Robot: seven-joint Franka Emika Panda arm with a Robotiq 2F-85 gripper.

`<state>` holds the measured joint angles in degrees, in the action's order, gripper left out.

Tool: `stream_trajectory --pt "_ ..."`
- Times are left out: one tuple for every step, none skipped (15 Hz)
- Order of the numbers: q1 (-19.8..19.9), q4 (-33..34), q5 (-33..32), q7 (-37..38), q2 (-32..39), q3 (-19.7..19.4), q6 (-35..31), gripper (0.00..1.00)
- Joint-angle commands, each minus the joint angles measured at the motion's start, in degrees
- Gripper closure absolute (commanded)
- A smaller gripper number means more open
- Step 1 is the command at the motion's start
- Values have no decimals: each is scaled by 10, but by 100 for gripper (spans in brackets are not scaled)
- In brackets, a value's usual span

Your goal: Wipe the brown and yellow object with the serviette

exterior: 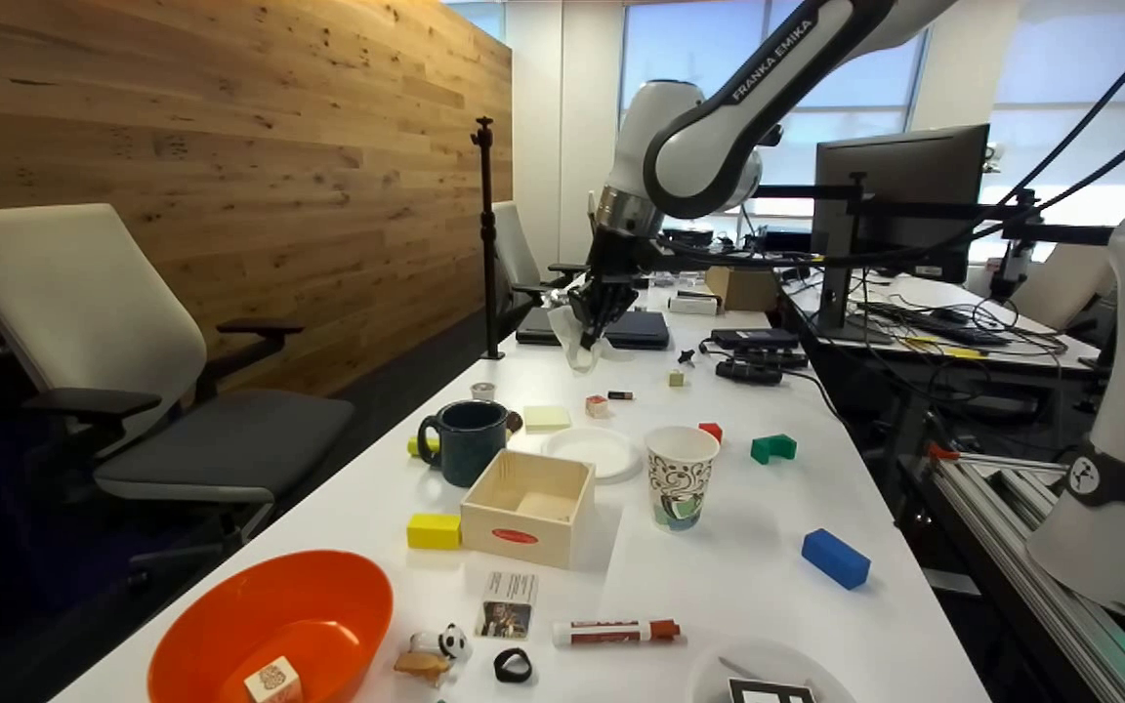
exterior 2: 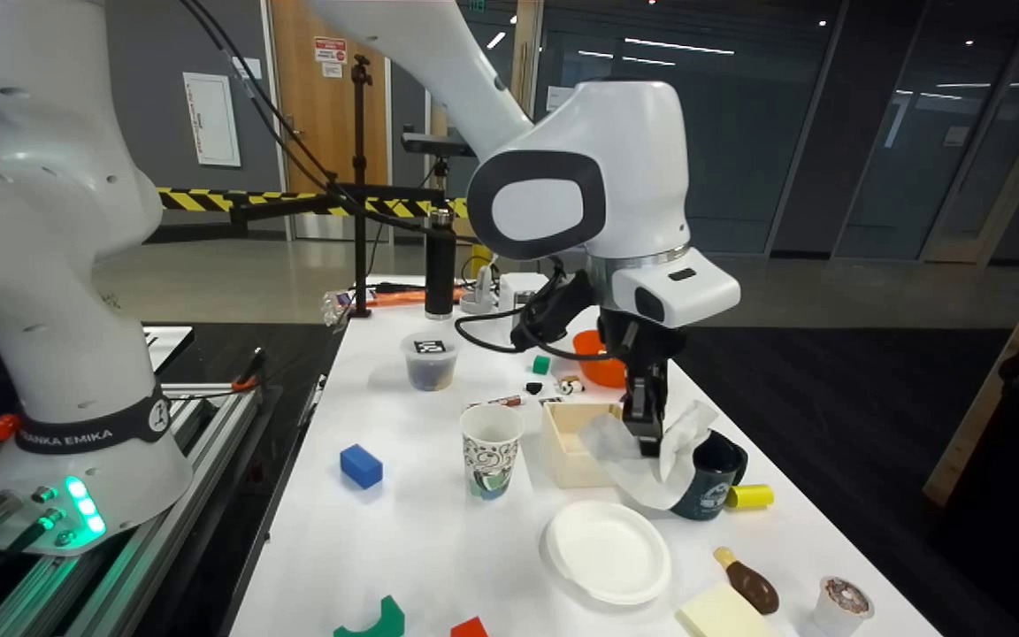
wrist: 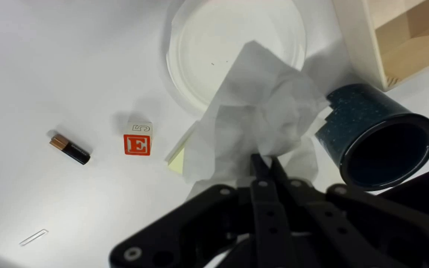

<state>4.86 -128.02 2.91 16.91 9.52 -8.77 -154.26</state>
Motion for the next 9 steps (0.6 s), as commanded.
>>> stream_trajectory --pt "2 1 1 -2 0 1 1 98" --pt "2 1 1 -2 0 1 1 98" --pt "2 1 1 -2 0 1 1 98" --pt "2 1 1 -2 0 1 1 98" --pt "2 1 1 -2 0 1 1 98" --pt "2 1 1 -2 0 1 1 99" --pt "1 6 0 1 8 1 -7 99" --pt "3 17 13 -1 17 5 -4 99" --pt "3 25 20 -3 24 7 -8 99"
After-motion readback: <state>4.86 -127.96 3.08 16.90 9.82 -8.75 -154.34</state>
